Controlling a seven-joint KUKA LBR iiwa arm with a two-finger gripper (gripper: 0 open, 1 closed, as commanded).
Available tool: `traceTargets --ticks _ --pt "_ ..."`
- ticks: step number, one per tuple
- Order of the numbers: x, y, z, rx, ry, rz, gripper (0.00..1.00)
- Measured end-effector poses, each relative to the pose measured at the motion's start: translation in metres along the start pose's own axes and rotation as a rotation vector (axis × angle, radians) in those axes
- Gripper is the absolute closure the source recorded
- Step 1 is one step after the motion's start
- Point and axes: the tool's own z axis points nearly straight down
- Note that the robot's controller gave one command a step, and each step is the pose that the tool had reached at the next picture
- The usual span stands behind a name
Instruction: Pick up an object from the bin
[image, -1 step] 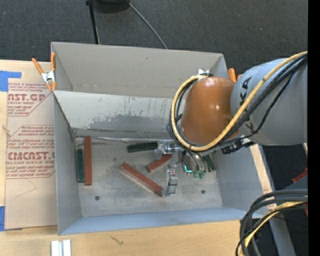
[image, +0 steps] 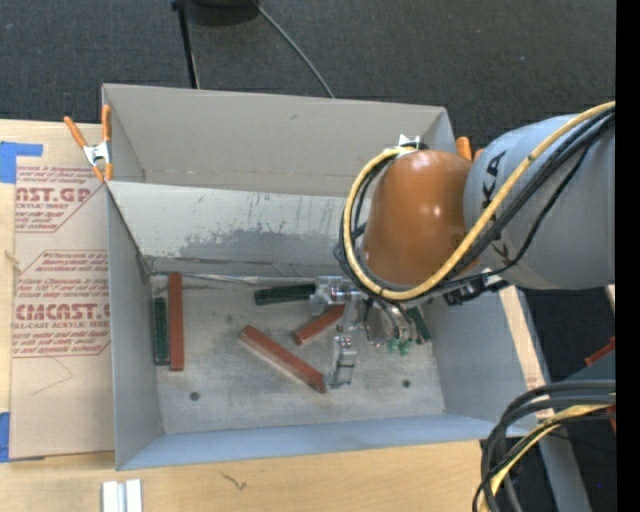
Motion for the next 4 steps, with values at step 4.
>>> traceTargets --ticks 4 --pt "0.003 0.025 0.103 0.001 0.001 0.379 0.00"
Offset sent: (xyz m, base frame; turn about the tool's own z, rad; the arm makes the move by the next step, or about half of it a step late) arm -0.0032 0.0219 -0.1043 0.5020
